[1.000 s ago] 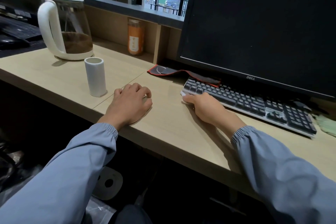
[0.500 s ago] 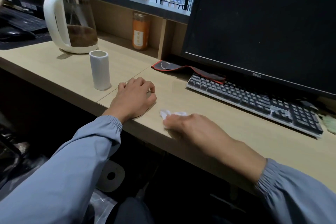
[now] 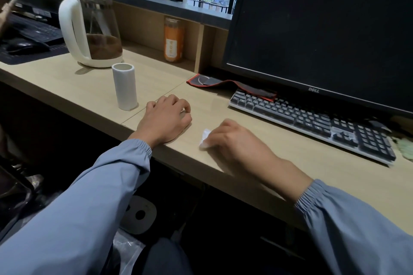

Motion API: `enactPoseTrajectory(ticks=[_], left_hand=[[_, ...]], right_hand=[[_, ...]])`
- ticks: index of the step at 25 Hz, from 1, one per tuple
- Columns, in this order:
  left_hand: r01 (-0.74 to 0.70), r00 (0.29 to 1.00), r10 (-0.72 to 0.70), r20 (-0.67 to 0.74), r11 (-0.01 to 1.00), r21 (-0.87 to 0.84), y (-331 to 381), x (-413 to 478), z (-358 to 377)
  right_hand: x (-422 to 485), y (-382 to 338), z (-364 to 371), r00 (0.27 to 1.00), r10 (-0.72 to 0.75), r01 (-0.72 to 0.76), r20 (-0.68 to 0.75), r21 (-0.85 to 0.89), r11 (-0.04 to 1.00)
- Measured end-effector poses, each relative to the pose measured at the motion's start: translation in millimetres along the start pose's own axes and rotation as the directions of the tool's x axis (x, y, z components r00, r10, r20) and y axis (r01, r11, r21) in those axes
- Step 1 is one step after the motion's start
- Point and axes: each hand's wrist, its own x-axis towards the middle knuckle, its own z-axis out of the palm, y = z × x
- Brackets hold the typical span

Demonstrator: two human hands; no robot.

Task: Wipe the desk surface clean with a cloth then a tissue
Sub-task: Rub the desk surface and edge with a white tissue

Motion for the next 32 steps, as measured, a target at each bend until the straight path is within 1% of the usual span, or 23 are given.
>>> enactPoseTrajectory(ticks=[2, 3, 5, 6, 7, 8, 10, 11, 13, 14, 15, 16, 17, 19, 20, 21, 24, 25, 26, 27, 29, 30, 32], left_hand=[[0.002, 1.0, -0.002, -0.006, 1.0, 0.001, -0.7, -2.4, 0.0], [0.003, 1.0, -0.003, -0.009, 1.0, 0.005, -1.0, -3.2, -0.2], [0.0, 1.0, 0.0, -0.01, 1.0, 0.007, -0.7, -2.9, 0.5], [-0.002, 1.0, 0.002, -0.006, 1.0, 0.013, 1.0, -1.9, 0.8], [-0.002, 1.0, 0.002, 0.003, 1.0, 0.024, 3.7, -1.2, 0.3], [0.001, 1.0, -0.001, 0.014, 0.999, 0.039, 6.4, -1.0, -0.4], [0.008, 1.0, -0.009, 0.022, 0.998, 0.062, 8.5, -2.5, -1.6], [0.008, 1.0, -0.01, 0.022, 0.997, 0.071, 8.8, -3.4, -2.0], [0.013, 0.998, -0.018, 0.054, 0.995, 0.095, 13.0, -4.0, -4.0], [0.025, 0.996, -0.034, 0.086, 0.994, 0.105, 18.5, -2.9, -4.9], [0.045, 0.991, -0.058, 0.124, 0.994, 0.103, 26.3, -2.1, -5.1], [0.072, 0.983, -0.086, 0.159, 0.993, 0.094, 35.4, -1.9, -4.0], [0.096, 0.979, -0.11, 0.173, 0.992, 0.086, 42.9, -3.0, -0.9], [0.1, 0.986, -0.112, 0.121, 0.989, 0.107, 48.3, -7.1, 8.9], [0.089, 0.991, -0.099, 0.084, 0.988, 0.123, 47.6, -9.9, 12.8], [0.078, 0.994, -0.086, 0.061, 0.988, 0.131, 45.7, -11.6, 15.6], [0.073, 0.996, -0.077, 0.033, 0.99, 0.118, 43.2, -9.5, 17.9], [0.073, 0.997, -0.076, 0.02, 0.99, 0.117, 43.9, -8.7, 18.1], [0.072, 0.997, -0.074, 0.01, 0.991, 0.115, 45.2, -8.3, 18.4], [0.071, 0.997, -0.071, 0.002, 0.991, 0.113, 45.7, -8.8, 18.8], [0.077, 0.997, -0.076, -0.007, 0.991, 0.111, 44.4, -10.3, 19.1], [0.081, 0.997, -0.081, -0.006, 0.991, 0.109, 44.2, -10.7, 18.3], [0.086, 0.996, -0.087, 0.0, 0.99, 0.11, 44.6, -10.5, 17.3]], right_hand=[[-0.3, 8.1, -1.0, 0.995, 0.082, -0.082, -0.058, 0.005, 0.997], [-6.0, 3.6, -2.6, 0.997, 0.063, -0.062, -0.049, 0.027, 0.998], [-22.3, -15.3, -11.4, 0.996, -0.056, 0.053, 0.068, 0.053, 0.997], [-26.8, -18.9, -16.1, 0.988, -0.093, 0.085, 0.124, 0.072, 0.994], [-26.3, -15.3, -20.0, 0.985, -0.087, 0.076, 0.149, 0.081, 0.994], [-23.1, -8.4, -23.8, 0.99, -0.036, 0.026, 0.134, 0.073, 0.997], [-19.8, 2.5, -28.4, 0.998, 0.051, -0.054, 0.048, 0.07, 0.996], [-22.2, 2.3, -26.7, 0.998, 0.05, -0.051, 0.023, 0.066, 0.996], [-34.5, -11.6, -21.9, 0.995, -0.028, 0.022, 0.092, 0.068, 0.997], [-41.3, -18.7, -21.5, 0.987, -0.066, 0.053, 0.143, 0.092, 0.994], [-44.9, -17.8, -23.1, 0.984, -0.082, 0.064, 0.159, 0.115, 0.991], [-42.9, -12.5, -26.9, 0.986, -0.051, 0.033, 0.16, 0.111, 0.993], [-36.7, -2.9, -30.0, 0.99, 0.017, -0.029, 0.138, 0.088, 0.996], [-24.1, 15.2, -36.1, 0.978, 0.171, -0.181, 0.116, 0.077, 0.981], [-23.1, 19.2, -36.0, 0.971, 0.209, -0.218, 0.119, 0.072, 0.973], [-24.9, 19.3, -33.9, 0.973, 0.2, -0.208, 0.117, 0.06, 0.976], [-37.3, 5.1, -32.5, 0.986, 0.05, -0.067, 0.16, 0.107, 0.992], [-37.3, 9.6, -33.2, 0.984, 0.027, -0.047, 0.175, 0.109, 0.993], [-33.1, 23.1, -32.8, 0.989, 0.024, -0.037, 0.149, 0.089, 0.995], [-27.0, 40.1, -31.4, 0.995, 0.048, -0.053, 0.091, 0.055, 0.997], [-16.4, 75.9, -25.1, 0.986, 0.165, -0.166, -0.017, -0.036, 0.985], [-13.2, 90.3, -22.1, 0.976, 0.214, -0.217, -0.043, -0.082, 0.973], [-7.4, 109.8, -17.0, 0.966, 0.257, -0.258, -0.032, -0.19, 0.947]])
